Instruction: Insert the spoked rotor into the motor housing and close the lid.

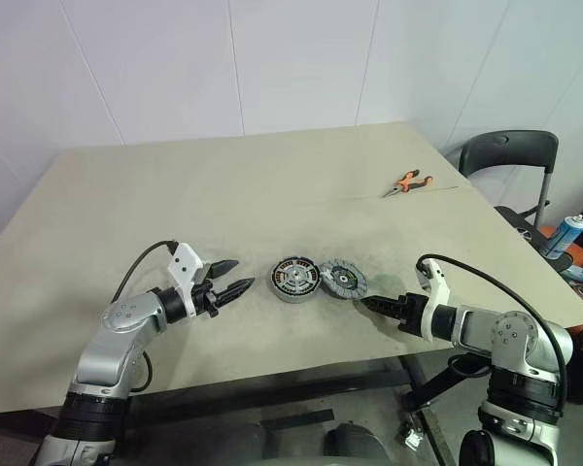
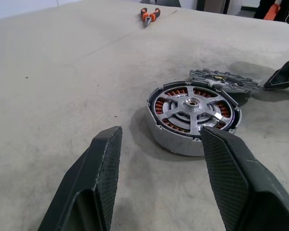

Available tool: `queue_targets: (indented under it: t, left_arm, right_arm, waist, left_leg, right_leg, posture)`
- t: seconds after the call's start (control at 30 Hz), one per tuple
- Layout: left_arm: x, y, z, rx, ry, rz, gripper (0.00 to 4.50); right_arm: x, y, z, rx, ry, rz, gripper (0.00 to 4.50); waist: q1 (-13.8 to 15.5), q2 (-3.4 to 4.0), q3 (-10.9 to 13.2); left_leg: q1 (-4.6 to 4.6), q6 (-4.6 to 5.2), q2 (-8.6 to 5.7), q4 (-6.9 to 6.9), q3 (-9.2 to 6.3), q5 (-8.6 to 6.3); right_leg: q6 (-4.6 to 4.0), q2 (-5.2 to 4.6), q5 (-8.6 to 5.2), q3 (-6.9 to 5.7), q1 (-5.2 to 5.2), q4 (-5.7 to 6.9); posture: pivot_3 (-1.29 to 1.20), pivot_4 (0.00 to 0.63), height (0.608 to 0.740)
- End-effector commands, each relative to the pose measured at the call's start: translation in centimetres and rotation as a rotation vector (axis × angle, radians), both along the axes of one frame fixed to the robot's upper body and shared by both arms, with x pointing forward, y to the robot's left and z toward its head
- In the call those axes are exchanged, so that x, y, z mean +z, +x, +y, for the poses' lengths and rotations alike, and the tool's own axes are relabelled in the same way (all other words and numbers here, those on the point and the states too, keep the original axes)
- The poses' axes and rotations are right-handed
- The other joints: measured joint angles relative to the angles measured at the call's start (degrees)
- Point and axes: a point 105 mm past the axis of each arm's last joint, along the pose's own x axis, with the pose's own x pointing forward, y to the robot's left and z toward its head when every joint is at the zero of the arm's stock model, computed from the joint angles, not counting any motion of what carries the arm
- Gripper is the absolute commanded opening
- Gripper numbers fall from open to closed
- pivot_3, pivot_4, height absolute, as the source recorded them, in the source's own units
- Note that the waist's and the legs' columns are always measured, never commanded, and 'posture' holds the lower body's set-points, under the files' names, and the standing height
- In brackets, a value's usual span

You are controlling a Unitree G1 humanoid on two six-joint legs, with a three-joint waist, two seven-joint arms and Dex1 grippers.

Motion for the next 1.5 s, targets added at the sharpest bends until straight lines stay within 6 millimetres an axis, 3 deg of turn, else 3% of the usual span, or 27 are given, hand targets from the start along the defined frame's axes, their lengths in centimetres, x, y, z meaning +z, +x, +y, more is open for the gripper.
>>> queue_targets:
  t: [0.03, 0.43, 0.63, 0.67, 0.77, 0.9, 1.27, 1.5]
  left_arm:
    - [1.0, 0.2, -0.3, -0.014, 0.003, -0.051, 2.75]
    - [0.8, 0.8, -0.3, -0.018, 0.013, -0.053, 2.75]
    - [0.8, 1.3, -0.6, -0.027, 0.021, -0.061, 2.75]
    - [0.8, 1.4, -0.7, -0.028, 0.023, -0.062, 2.75]
    - [0.8, 1.4, -0.7, -0.029, 0.023, -0.064, 2.75]
    - [0.7, 1.4, -0.7, -0.026, 0.023, -0.064, 2.75]
    - [0.6, 1.5, -0.7, -0.005, 0.015, -0.068, 2.75]
    - [0.5, 1.4, -1.0, -0.003, 0.012, -0.07, 2.75]
  right_arm:
    - [0.9, 0.6, 0.7, -0.019, 0.038, -0.042, 1.7]
    - [-0.8, 1.0, 0.9, -0.137, 0.053, -0.025, 1.7]
    - [-0.8, 1.7, 2.3, -0.143, 0.05, -0.053, 1.7]
    - [-0.3, 1.9, 2.7, -0.13, 0.05, -0.084, 1.7]
    - [1.7, 2.9, 3.8, -0.106, 0.04, -0.174, 1.13]
    - [3.9, 3.4, 4.6, -0.034, 0.024, -0.258, 0.04]
    - [9.1, 3.8, 8.2, 0.265, -0.136, -0.522, 0.04]
    - [8.6, 3.8, 9.9, 0.501, -0.356, -0.669, 0.04]
  waist:
    - [0.01, 0.0, 0.0]
    - [-0.17, -0.02, -0.01]
    - [-0.39, -0.04, -0.02]
    - [-0.45, -0.04, -0.02]
    - [-1.0, -0.03, -0.02]
    - [-1.49, 0.01, 0.01]
    - [-1.41, -0.01, 0.04]
    - [-1.33, -0.07, 0.06]
  left_leg:
    - [0.01, 0.0, 0.0, 0.0, 0.0, 0.0]
    - [0.09, 0.0, 0.01, 0.06, -0.01, 0.0]
    - [0.11, 0.0, 0.01, 0.1, 0.0, 0.0]
    - [0.11, 0.0, 0.01, 0.1, -0.01, 0.0]
    - [0.1, 0.0, 0.01, 0.09, -0.01, 0.0]
    - [0.07, 0.0, 0.01, 0.09, 0.0, 0.0]
    - [0.02, 0.02, 0.01, 0.04, 0.0, 0.01]
    - [0.0, 0.04, 0.01, 0.05, 0.0, -0.01]
  right_leg:
    - [0.0, 0.0, 0.0, 0.0, 0.01, 0.01]
    - [0.07, 0.01, 0.04, -0.01, 0.1, 0.01]
    - [0.12, 0.0, 0.06, -0.01, 0.13, 0.01]
    - [0.12, 0.0, 0.07, -0.01, 0.13, 0.01]
    - [0.13, 0.01, 0.07, -0.01, 0.12, 0.02]
    - [0.13, 0.0, 0.08, 0.0, 0.08, 0.02]
    - [0.13, 0.0, 0.07, -0.01, 0.01, -0.01]
    - [0.13, -0.01, 0.07, -0.03, 0.04, -0.1]
  posture:
    - [0.0, 0.0, 0.74]
    - [0.0, 0.0, 0.74]
    - [0.0, 0.0, 0.74]
    - [0.0, 0.0, 0.74]
    - [0.0, 0.0, 0.74]
    - [0.0, 0.0, 0.74]
    - [0.0, 0.0, 0.74]
    - [0.0, 0.0, 0.74]
